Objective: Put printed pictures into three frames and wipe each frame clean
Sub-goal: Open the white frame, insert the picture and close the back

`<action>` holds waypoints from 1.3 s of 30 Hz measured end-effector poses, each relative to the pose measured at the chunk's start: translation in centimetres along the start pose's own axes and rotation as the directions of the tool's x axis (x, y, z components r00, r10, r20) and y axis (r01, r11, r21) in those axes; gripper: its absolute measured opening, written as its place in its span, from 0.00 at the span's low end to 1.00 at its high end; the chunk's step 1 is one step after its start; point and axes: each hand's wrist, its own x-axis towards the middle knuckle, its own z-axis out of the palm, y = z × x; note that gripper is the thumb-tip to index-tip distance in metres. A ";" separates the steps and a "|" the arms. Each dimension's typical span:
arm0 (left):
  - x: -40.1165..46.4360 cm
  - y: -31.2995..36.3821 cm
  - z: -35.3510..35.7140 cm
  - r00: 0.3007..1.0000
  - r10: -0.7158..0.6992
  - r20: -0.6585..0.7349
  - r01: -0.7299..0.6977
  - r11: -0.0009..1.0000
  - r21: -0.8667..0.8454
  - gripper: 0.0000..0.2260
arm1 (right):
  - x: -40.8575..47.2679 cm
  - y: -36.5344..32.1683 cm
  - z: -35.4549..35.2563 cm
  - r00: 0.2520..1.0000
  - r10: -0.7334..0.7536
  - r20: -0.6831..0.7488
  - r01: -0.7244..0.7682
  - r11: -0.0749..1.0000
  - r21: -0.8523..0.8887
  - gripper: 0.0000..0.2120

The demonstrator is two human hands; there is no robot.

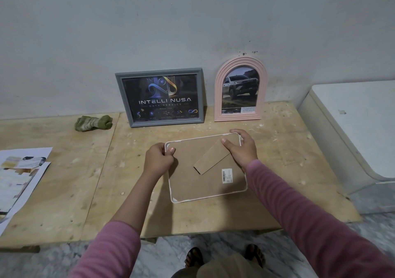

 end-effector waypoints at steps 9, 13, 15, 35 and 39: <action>-0.1 -0.3 -0.8 0.914 -0.078 0.398 0.252 0.878 -0.407 0.06 | 1.4 0.8 -0.2 0.981 0.143 -0.132 -0.124 0.983 0.136 0.12; -1.4 -1.0 -0.2 0.840 -0.114 0.530 0.255 0.946 -0.202 0.11 | 1.8 1.1 -0.4 0.953 0.240 -0.185 -0.212 0.965 0.155 0.18; -1.5 -1.1 0.0 0.869 -0.128 0.478 0.256 0.943 -0.213 0.10 | 1.5 1.3 -0.5 0.963 0.237 -0.128 -0.220 0.966 0.136 0.22; 1.6 3.7 -3.4 0.794 -0.216 0.568 0.483 0.792 -0.374 0.03 | -3.6 0.2 0.2 0.600 -0.476 0.643 0.769 0.124 -0.627 0.32; 1.8 4.9 -3.9 0.798 -0.253 0.547 0.514 0.759 -0.399 0.02 | -3.4 -0.5 0.5 0.475 -0.661 0.580 0.811 0.074 -0.580 0.30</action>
